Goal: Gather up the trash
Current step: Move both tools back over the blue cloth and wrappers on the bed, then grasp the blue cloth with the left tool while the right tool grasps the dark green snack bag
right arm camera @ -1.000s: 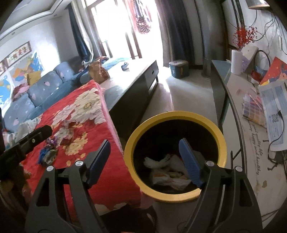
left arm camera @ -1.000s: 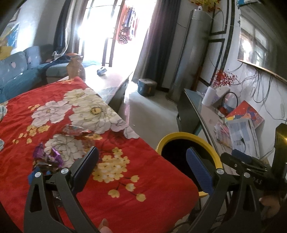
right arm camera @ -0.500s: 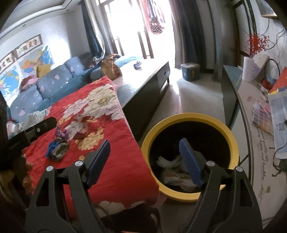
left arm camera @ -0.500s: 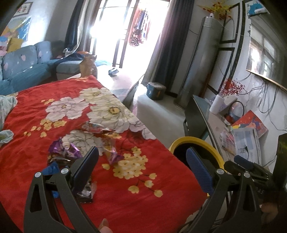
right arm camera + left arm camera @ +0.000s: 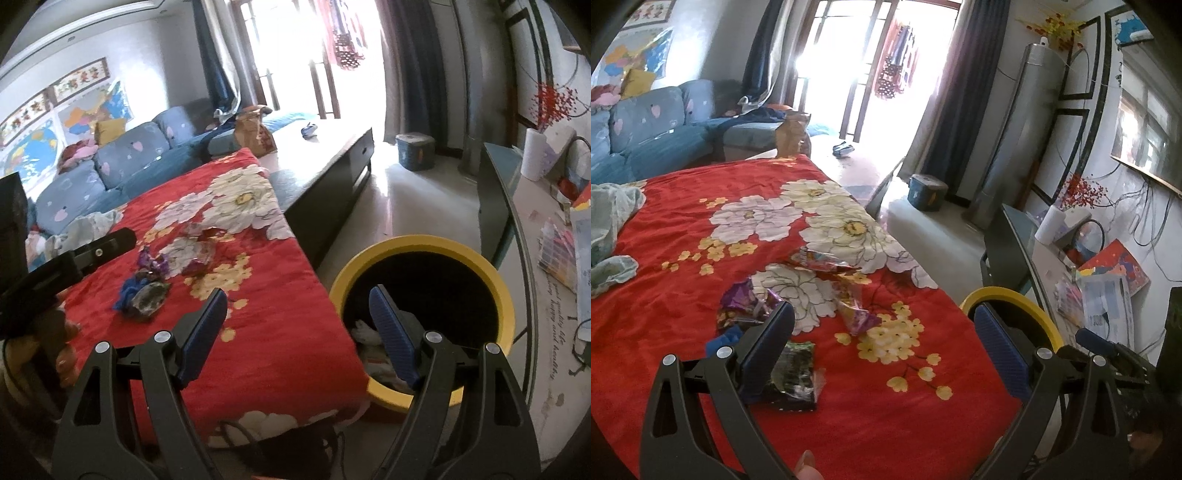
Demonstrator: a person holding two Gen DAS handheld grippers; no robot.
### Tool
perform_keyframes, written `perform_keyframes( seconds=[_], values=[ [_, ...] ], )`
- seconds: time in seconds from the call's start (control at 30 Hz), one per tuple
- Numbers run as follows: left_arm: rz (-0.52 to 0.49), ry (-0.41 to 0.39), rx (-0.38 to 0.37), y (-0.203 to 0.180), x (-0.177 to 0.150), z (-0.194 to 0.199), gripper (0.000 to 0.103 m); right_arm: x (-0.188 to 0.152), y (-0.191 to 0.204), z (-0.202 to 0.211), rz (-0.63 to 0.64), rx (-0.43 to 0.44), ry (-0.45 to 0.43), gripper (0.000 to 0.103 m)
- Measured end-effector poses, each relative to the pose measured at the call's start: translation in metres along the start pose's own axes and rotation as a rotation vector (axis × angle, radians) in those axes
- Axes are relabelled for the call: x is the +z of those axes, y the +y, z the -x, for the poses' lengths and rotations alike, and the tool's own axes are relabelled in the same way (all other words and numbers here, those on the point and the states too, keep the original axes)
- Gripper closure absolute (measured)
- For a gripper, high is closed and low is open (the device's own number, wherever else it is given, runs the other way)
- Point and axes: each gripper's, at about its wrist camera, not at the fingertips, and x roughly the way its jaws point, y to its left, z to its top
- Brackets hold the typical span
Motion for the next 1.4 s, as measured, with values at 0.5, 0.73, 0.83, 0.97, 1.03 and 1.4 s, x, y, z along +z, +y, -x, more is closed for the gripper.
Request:
perform_keyframes(
  seconds=[0.5, 0.73, 0.83, 0.97, 1.03, 1.4],
  values=[
    [0.058, -0.01, 0.047, 0.033, 0.002, 0.007, 0.008, 0.0, 0.033, -0.01, 0.05, 0.076, 0.036, 0.032],
    [0.107, -0.017, 0.074, 0.055, 0.005, 0.011, 0.008, 0.004, 0.051, -0.02, 0.067, 0.113, 0.058, 0.032],
    [0.131, -0.021, 0.091, 0.067, 0.006, 0.014, 0.008, 0.005, 0.059, -0.024, 0.074, 0.125, 0.064, 0.032],
    [0.165, -0.028, 0.115, 0.085, 0.006, 0.018, 0.008, 0.006, 0.07, -0.032, 0.087, 0.14, 0.079, 0.032],
    [0.182, -0.031, 0.128, 0.093, 0.007, 0.019, 0.008, 0.006, 0.075, -0.036, 0.094, 0.147, 0.086, 0.032],
    [0.282, -0.022, 0.194, 0.141, 0.001, 0.021, 0.008, 0.004, 0.104, -0.056, 0.142, 0.182, 0.122, 0.032]
  ],
)
